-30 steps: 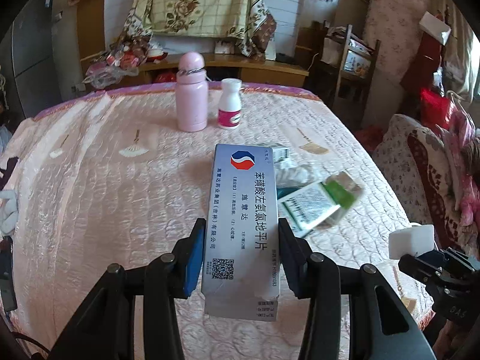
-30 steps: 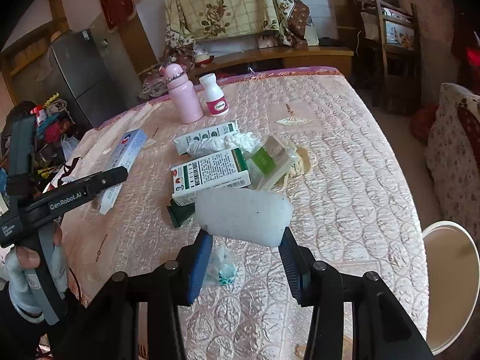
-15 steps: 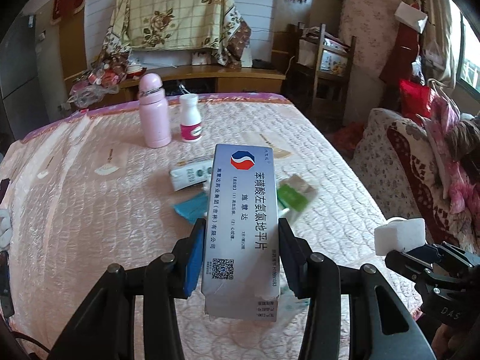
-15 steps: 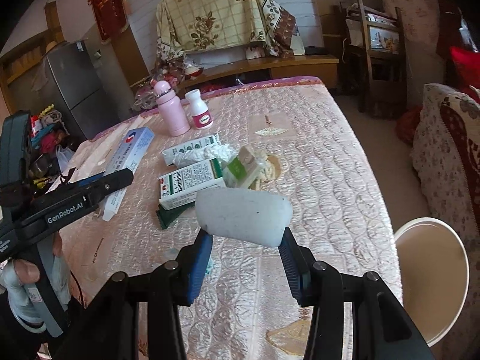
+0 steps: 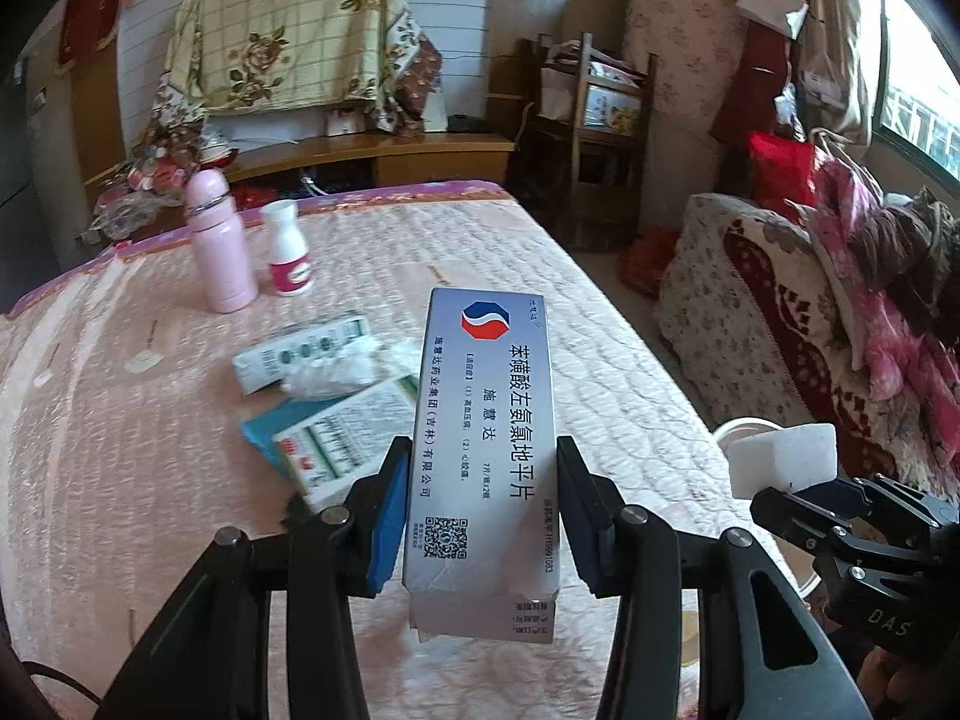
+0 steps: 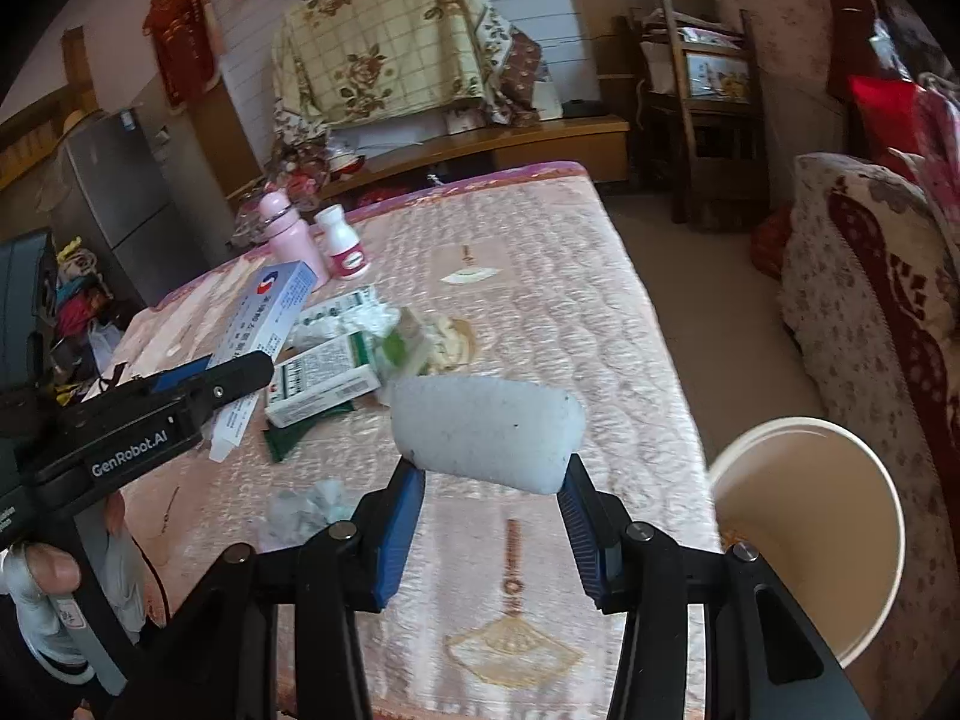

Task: Collect trash
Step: 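Carry the medicine box and foam block in both grippers over the bucket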

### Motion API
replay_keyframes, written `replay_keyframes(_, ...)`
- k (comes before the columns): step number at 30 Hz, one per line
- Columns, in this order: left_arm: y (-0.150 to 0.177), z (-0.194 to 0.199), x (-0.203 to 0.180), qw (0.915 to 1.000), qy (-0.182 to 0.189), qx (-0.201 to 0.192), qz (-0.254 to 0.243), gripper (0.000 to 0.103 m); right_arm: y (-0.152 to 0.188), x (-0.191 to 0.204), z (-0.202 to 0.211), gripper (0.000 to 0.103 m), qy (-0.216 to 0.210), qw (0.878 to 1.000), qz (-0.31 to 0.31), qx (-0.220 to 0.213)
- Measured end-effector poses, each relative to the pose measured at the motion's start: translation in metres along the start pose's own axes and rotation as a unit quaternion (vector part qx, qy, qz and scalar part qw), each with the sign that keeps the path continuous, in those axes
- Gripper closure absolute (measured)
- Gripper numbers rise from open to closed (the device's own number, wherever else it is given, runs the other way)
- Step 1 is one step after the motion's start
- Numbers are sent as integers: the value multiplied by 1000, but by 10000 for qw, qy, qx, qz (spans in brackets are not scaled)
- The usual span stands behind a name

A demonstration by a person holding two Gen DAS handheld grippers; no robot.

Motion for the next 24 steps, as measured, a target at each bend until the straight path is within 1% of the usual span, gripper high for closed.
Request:
replay_keyframes(12,-1,-12,-77,9984,385,104,-411,55,12,-68,25,54,448,9981,-423,-73)
replay_keyframes(24,3,-25,-150,9936,730,209,-835,55,30,-135,47,54,886,9921,-888,-67)
Point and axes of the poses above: each gripper's, at about its wrist camera, not at the fingertips, and z roughly against the way its jaws point, x to its left, y to its underside, the point moved 6 cm from there along -z, roughly the way its jaws point, and after that the axes turned 1 degree about z, right-handed, at the moved point
